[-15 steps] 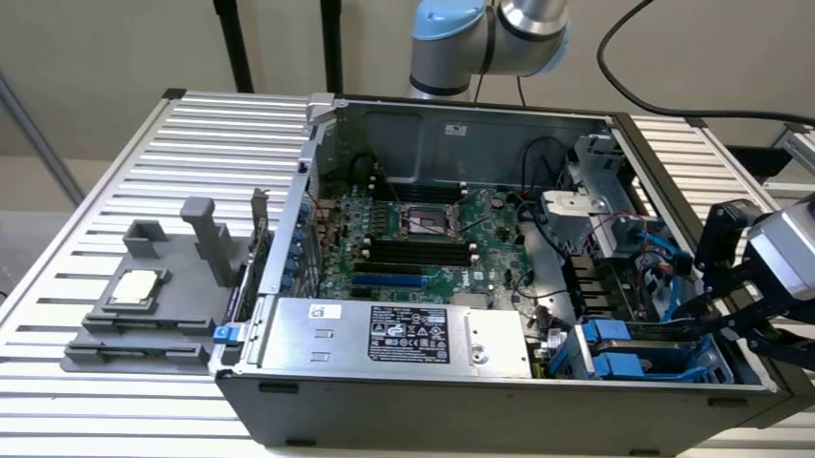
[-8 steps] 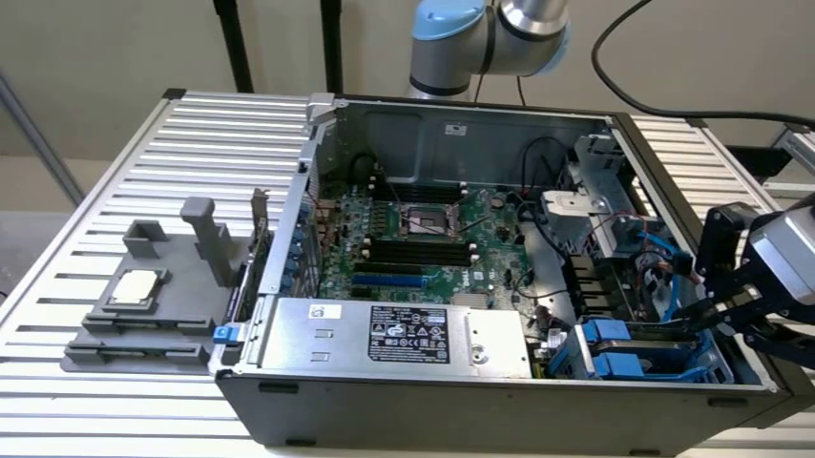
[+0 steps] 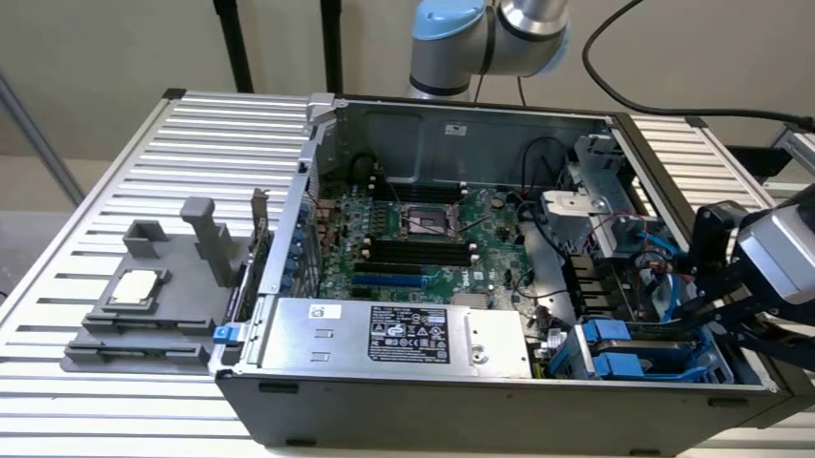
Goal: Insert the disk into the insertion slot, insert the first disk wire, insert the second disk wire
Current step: 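Insert the first disk wire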
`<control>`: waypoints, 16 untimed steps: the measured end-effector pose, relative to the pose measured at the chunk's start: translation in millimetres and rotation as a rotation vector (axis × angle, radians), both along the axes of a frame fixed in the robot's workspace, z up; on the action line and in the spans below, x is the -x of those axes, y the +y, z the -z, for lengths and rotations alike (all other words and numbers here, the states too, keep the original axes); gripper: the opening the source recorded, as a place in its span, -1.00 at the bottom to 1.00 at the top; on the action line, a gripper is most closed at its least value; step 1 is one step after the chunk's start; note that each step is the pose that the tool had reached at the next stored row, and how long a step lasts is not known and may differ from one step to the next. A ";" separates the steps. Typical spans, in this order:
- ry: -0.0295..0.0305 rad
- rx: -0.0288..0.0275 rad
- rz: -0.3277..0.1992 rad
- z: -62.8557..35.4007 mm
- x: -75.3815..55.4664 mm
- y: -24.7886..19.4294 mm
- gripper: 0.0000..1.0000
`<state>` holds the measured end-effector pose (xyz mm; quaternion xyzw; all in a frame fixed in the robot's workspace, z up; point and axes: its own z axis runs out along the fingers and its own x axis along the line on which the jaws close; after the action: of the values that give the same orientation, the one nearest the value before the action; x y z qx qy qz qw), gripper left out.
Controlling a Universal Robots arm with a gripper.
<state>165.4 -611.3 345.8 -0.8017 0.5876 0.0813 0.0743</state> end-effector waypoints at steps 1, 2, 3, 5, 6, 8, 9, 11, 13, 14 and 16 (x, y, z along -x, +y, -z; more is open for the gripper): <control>-0.0001 0.0000 0.000 -1.0 4.3 0.0 -0.66; -0.0002 0.0001 0.000 -1.9 8.3 0.0 -0.66; -0.0003 0.0003 0.000 -2.4 11.9 0.0 -0.66; -0.0003 0.0008 0.000 -2.6 17.3 0.1 -0.66; -0.0003 0.0009 0.002 -2.6 18.6 0.1 -0.66; -0.0003 0.0010 0.011 -2.6 20.2 0.0 -0.66; -0.0002 0.0011 0.019 -2.6 20.3 -0.1 -0.66; -0.0003 0.0011 0.042 -2.7 20.3 0.0 -0.66; -0.0003 0.0010 0.071 -2.6 20.4 0.0 -0.66; -0.0003 0.0010 0.084 -2.6 20.4 0.0 -0.66; -0.0002 0.0011 0.112 -2.6 20.4 0.1 -0.66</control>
<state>145.0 -611.2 348.4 -0.7675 0.6316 0.0766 0.0783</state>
